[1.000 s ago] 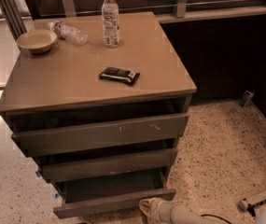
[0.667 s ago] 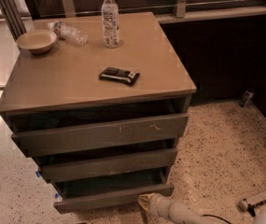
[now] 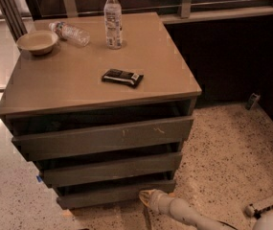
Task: Close bottom drawer
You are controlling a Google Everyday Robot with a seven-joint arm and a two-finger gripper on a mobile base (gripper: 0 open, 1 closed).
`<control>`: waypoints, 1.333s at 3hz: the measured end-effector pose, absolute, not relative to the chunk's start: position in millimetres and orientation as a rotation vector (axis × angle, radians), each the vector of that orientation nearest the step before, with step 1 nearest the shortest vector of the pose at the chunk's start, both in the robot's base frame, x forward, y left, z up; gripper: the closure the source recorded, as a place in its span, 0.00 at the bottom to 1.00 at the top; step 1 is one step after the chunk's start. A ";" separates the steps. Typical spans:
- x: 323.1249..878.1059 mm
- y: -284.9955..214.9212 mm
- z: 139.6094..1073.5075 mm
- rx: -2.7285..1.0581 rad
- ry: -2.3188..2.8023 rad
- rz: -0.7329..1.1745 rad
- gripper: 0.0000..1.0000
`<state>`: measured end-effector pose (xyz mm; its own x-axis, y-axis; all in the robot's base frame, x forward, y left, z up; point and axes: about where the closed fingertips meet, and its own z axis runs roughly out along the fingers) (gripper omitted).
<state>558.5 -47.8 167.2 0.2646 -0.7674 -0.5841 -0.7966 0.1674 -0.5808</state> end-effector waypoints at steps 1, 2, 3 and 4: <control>573.6 -47.4 166.7 -1.578 1.482 0.035 1.00; 566.2 -50.5 167.7 -1.631 1.487 0.126 1.00; 532.9 -53.3 162.4 -1.702 1.531 0.324 1.00; 491.7 -63.7 165.5 -1.732 1.621 0.502 1.00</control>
Offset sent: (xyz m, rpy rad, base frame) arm -0.0110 -0.0108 0.0023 0.0128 0.1742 0.1658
